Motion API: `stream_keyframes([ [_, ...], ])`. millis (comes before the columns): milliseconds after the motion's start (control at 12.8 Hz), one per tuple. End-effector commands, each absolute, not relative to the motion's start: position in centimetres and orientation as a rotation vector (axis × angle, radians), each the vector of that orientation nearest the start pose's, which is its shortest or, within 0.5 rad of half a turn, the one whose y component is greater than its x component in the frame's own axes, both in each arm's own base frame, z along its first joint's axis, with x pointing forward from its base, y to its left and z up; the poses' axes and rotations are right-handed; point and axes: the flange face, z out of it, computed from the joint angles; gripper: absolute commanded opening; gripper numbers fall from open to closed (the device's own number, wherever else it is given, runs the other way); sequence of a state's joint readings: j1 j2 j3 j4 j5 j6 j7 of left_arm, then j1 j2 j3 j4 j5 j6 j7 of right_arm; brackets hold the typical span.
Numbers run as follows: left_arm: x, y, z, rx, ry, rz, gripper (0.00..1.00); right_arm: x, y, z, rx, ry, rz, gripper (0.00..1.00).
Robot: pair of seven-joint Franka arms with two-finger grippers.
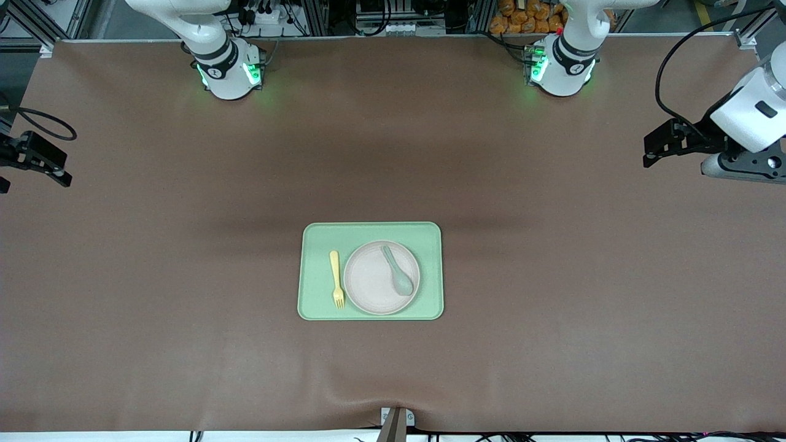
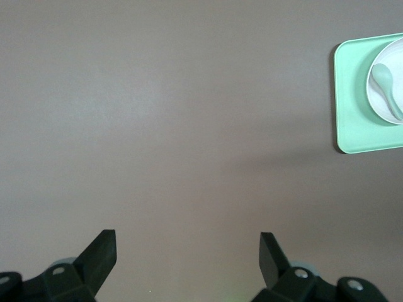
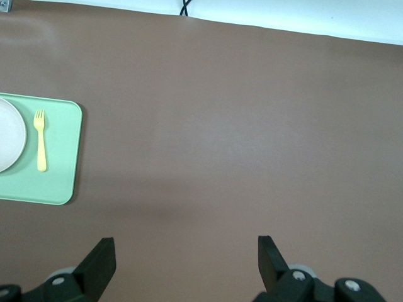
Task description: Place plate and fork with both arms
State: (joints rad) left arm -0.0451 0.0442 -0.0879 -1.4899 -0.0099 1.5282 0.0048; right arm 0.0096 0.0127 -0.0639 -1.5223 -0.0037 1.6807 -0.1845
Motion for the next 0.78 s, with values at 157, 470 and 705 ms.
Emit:
stream_keyframes([
  [157, 55.48, -6.97, 64.08, -3.154, 0.236, 0.001, 1.0, 57.29, -4.21, 65.18, -3.164, -0.205, -0.218, 1.0],
  [470, 55.52, -6.61, 64.08, -3.153, 0.227, 0.001, 1.0, 57.27, -4.21, 65.08, -3.164, -0.203, -0.214, 1.0],
  [705, 55.54, -6.46, 64.08, -3.155, 0.222, 0.001, 1.0, 57.26, -4.21, 65.07, -3.164, -0.203, -0.211, 1.0],
])
